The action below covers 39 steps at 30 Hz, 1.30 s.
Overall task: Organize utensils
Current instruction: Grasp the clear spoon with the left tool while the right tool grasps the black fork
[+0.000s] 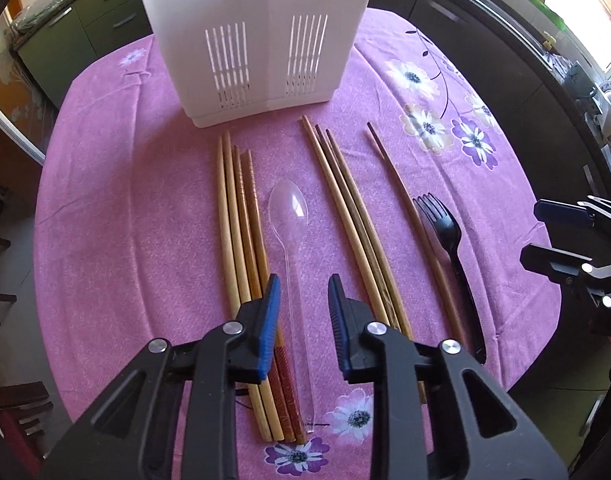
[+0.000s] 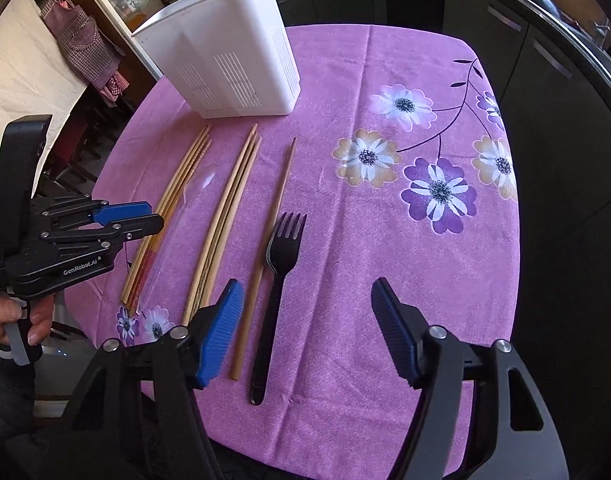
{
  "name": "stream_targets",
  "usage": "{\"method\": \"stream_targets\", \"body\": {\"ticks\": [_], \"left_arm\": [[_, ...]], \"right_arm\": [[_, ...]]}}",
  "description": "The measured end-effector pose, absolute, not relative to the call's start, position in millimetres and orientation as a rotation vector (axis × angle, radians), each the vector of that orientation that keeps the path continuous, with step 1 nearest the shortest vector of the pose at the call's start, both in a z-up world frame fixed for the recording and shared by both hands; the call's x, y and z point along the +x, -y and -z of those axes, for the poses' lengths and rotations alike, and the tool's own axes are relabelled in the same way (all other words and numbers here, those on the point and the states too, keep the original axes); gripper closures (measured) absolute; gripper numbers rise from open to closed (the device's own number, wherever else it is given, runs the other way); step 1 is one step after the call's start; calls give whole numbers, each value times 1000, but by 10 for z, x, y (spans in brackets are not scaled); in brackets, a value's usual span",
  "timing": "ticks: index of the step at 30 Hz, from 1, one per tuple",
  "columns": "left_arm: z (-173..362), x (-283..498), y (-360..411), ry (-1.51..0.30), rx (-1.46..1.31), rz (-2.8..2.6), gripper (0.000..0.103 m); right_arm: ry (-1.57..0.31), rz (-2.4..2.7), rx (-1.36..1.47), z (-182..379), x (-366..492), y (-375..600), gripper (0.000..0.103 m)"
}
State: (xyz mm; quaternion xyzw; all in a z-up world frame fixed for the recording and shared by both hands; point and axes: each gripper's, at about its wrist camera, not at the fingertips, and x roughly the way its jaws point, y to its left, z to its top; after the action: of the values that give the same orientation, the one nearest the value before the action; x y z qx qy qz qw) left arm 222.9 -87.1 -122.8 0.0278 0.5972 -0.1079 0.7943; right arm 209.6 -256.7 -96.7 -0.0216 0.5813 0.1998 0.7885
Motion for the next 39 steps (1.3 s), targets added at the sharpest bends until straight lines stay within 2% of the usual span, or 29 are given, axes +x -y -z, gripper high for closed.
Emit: {"method": "stream_targets", "body": {"ticks": [5, 13, 19, 28, 30, 39], "left_arm": [[1357, 2353, 928, -1321, 92, 204, 83], [1479, 2483, 1010, -1356, 135, 177, 83], [1568, 2543, 1087, -1371, 150, 186, 94], [1380, 2451, 949, -1321, 108, 203, 94], [1293, 2421, 936, -1297, 107, 206, 94], [1010, 2186, 851, -1218, 110, 234, 94]], "right_arm": [[-1244, -413, -74, 995, 2091, 2543, 61], [-1252, -422, -64, 1030, 2087, 2558, 62], [-1251, -422, -65, 1033, 2067, 2566, 62], [-1300, -454, -105, 1153, 2033, 2346, 62], [-1317, -458, -116, 1212, 2043, 2270, 68], [-1366, -428, -154, 1381, 2145, 2066, 75]]}}
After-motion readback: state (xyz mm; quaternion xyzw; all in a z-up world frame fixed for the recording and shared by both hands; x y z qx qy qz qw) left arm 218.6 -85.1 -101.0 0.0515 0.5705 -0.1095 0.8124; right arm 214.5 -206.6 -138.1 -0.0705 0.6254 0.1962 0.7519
